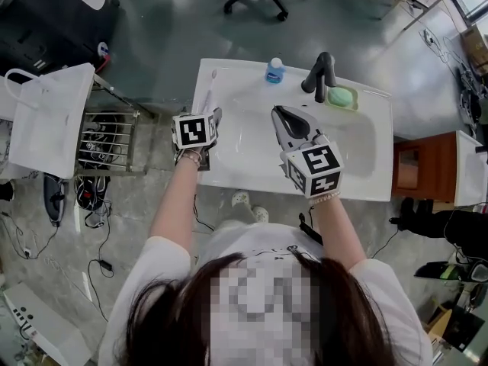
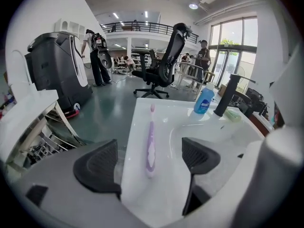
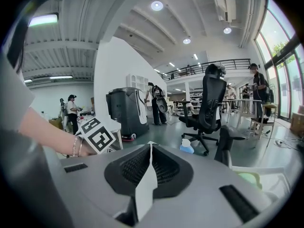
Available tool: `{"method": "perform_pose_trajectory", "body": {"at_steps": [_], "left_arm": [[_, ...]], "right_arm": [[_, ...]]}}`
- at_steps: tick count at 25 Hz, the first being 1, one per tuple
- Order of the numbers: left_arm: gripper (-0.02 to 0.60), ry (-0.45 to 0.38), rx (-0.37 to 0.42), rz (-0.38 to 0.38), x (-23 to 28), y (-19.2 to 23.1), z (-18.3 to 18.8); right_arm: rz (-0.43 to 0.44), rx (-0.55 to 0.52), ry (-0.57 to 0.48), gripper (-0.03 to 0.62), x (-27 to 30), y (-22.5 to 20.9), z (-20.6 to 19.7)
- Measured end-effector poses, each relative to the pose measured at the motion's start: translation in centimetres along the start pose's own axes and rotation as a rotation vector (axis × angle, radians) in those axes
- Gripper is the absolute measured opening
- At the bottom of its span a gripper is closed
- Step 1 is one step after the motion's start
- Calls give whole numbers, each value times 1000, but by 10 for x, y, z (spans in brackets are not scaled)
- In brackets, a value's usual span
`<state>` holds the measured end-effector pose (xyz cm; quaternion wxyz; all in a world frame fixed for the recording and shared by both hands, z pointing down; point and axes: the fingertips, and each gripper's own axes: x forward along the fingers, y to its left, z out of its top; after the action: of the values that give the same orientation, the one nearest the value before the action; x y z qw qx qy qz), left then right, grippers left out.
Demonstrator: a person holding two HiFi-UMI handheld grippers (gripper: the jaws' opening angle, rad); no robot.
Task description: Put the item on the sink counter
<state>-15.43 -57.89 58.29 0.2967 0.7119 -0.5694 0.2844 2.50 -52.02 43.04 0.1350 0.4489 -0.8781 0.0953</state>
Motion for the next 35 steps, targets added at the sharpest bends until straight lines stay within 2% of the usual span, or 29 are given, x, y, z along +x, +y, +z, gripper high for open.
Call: {"method": "perform_pose_trajectory", "body": {"at_steps": [7,17,24,35], "left_arm": [[431,-71,-21,-2,-36,-5,-2],[431,-220,39,12,-114,-28,-3],[430,-339,50,31,-166,-39,-7],[428,-587,181,37,-250,-68,14]], "right_arm": [[-5,-7,-33,34,-25,6,8],[9,-40,-71,35,-71,22,8],[34,-83,-121,35,-100,38,15],[46,-120,-202,34,-136,49,38]]}}
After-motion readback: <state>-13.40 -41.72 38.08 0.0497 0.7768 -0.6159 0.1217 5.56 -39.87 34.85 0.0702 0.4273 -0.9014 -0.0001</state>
